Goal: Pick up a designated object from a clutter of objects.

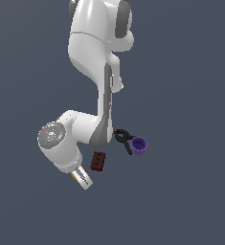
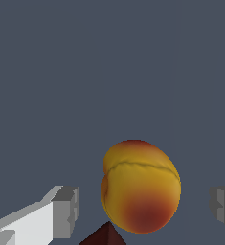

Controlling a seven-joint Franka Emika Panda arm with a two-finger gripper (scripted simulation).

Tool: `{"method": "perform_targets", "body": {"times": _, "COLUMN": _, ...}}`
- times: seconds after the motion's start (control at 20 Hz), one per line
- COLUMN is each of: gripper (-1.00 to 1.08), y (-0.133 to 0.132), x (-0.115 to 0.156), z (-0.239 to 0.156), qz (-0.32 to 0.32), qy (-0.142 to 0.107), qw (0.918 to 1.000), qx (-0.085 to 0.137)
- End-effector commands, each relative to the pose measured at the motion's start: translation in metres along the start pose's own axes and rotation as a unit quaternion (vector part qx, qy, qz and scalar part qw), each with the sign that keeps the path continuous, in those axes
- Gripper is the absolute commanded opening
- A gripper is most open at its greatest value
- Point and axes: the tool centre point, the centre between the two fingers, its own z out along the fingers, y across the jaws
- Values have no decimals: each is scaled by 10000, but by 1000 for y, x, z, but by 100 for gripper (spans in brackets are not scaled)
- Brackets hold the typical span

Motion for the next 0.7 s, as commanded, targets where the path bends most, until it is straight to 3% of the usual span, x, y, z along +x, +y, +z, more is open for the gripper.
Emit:
{"method": "perform_targets", "body": {"times": 0.0, "gripper": 100, "y": 0, "x": -1, "z": 14, "qz": 5, "qy": -2, "qw": 10000, "qx": -3}}
{"method": "perform_targets", "body": {"times": 0.35, "gripper": 100, "y": 0, "x": 1, "z": 23, "qz": 8, "qy": -2, "qw": 10000, "qx": -2}}
{"method": "perform_targets", "body": {"times": 0.4, "gripper": -100, "y": 0, "x": 1, "z": 23, "qz": 8, "qy": -2, "qw": 10000, "qx": -2}}
{"method": "perform_targets", "body": {"times": 0.65, "gripper": -100, "y": 0, "x": 1, "z": 23, "qz": 8, "qy": -2, "qw": 10000, "qx": -2}}
